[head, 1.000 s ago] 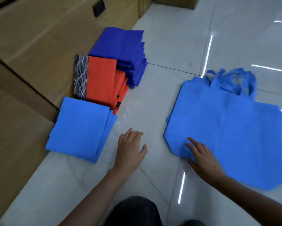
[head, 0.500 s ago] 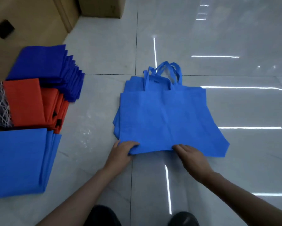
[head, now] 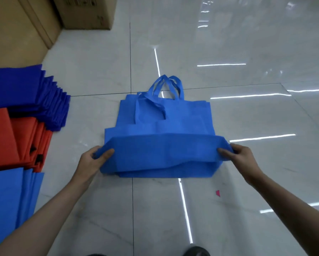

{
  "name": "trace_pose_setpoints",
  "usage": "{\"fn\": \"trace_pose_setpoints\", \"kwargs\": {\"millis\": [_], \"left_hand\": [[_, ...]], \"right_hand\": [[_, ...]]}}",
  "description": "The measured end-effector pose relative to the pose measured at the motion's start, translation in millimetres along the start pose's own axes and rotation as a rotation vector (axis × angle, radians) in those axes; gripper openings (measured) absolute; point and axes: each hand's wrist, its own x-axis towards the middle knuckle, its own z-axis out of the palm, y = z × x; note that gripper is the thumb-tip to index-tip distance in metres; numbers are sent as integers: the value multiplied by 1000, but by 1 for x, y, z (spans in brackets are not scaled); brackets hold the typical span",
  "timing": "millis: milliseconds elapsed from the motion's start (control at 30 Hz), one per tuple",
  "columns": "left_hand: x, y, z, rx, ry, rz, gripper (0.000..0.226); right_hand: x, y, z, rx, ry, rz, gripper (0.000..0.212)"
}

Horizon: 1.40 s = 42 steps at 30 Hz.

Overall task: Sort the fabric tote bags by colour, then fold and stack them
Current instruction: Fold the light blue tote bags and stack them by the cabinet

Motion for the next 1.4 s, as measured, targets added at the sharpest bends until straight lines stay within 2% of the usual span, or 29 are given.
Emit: {"fn": "trace_pose_setpoints", "kwargs": {"millis": [67, 167, 267, 333, 400, 533, 567, 633, 700, 733, 767, 833, 867, 933, 1033, 1133, 1233, 1400], "left_hand": [[-3, 1, 0, -15, -18, -33, 13], [-9, -11, 1, 60, -45, -87, 9], [-15, -21, 8, 122, 31, -124, 5], [-16, -32, 13, 185, 67, -158, 9], [-14, -44, 15, 310, 110, -197, 24], [-19, -51, 28, 573, 171, -295, 38], [-23, -49, 33, 665, 202, -282, 43], [-30, -45, 42, 926, 232, -86, 55], [-30, -49, 49, 1130, 135, 205, 60], [-28, -52, 51, 1179, 80, 316, 57], [-26, -56, 54, 1212, 30, 380, 49], [-25, -60, 61, 1256, -64, 333, 48], [-25, -63, 64, 1263, -108, 273, 57], [-24, -69, 67, 1278, -154, 185, 70], [-22, -76, 68, 1255, -150, 136, 72], [-20, -81, 69, 1257, -131, 115, 72], [-21, -83, 71, 1259, -118, 100, 67], [-24, -85, 73, 1243, -92, 121, 62]], "right_hand": [[4, -6, 1, 146, 56, 14, 66], [6, -10, 4, 206, 84, 29, 59], [-1, -1, 11, 256, 122, 100, 36], [-11, 13, 15, 268, 129, 135, 33], [-20, 30, 22, 168, 110, 157, 26], [-16, 51, 31, -271, 171, 277, 25], [-14, 49, 33, -357, 171, 316, 25], [-9, 43, 42, -509, 194, 366, 27], [-7, 36, 55, -704, 317, 299, 34], [-6, 33, 64, -760, 402, 206, 40], [-6, 30, 74, -781, 471, 72, 44], [-8, 23, 99, -797, 517, -262, 44], [-11, 20, 115, -802, 470, -406, 43], [-19, 16, 152, -791, 267, -608, 43], [-30, 6, 205, -818, -45, -748, 46], [-25, 5, 236, -867, -209, -727, 48], [-11, 20, 229, -941, -282, -658, 49], [18, 38, 173, -1011, -174, -466, 51]]}}
